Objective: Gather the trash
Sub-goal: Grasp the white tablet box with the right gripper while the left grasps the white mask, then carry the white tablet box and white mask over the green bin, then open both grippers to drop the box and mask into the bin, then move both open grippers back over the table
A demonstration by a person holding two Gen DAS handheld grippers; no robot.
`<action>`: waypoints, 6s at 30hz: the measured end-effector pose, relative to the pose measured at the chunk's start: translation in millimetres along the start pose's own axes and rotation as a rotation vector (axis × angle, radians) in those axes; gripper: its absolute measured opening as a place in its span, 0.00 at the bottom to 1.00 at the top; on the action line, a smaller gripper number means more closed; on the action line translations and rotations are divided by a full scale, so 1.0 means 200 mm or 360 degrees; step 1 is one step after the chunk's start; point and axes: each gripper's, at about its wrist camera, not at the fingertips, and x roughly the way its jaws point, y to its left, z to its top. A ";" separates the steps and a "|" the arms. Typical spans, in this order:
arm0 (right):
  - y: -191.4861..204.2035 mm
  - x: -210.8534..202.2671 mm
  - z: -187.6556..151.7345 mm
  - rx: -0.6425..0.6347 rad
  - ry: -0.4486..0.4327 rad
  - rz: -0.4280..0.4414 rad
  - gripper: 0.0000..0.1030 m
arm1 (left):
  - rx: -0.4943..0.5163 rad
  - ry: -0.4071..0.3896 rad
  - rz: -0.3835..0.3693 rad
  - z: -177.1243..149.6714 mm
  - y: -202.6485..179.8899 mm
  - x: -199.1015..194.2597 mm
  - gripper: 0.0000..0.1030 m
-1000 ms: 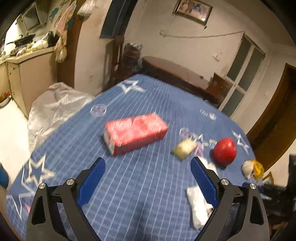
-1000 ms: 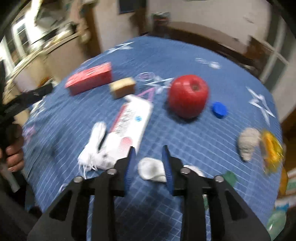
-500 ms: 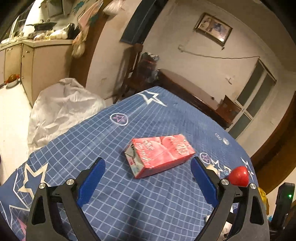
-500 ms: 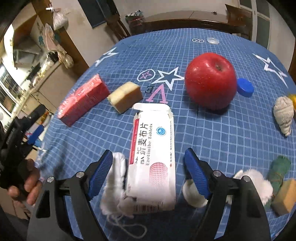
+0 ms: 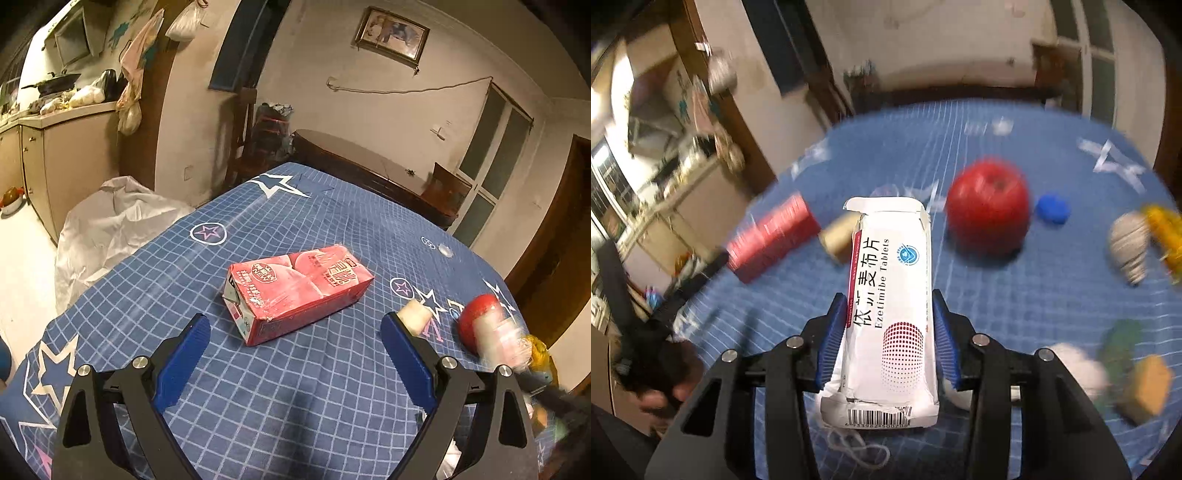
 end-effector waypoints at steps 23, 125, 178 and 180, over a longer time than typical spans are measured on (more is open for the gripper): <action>-0.53 -0.70 -0.43 0.0258 -0.0231 -0.0111 0.44 | 0.0439 0.0438 -0.0083 -0.39 -0.61 -0.02 0.84; -1.97 -1.51 -0.77 0.0861 -0.0238 -0.0943 0.50 | 0.1643 0.0570 -0.1065 -1.39 -3.16 -0.31 0.41; -0.81 -0.38 0.07 -0.0104 -0.0043 -0.0156 0.60 | 0.0859 0.0274 -0.0312 -0.02 -0.89 0.25 0.77; -0.75 -0.22 0.19 -0.0186 0.0042 -0.0154 0.60 | 0.0909 0.0266 -0.0206 -0.01 -0.87 0.33 0.77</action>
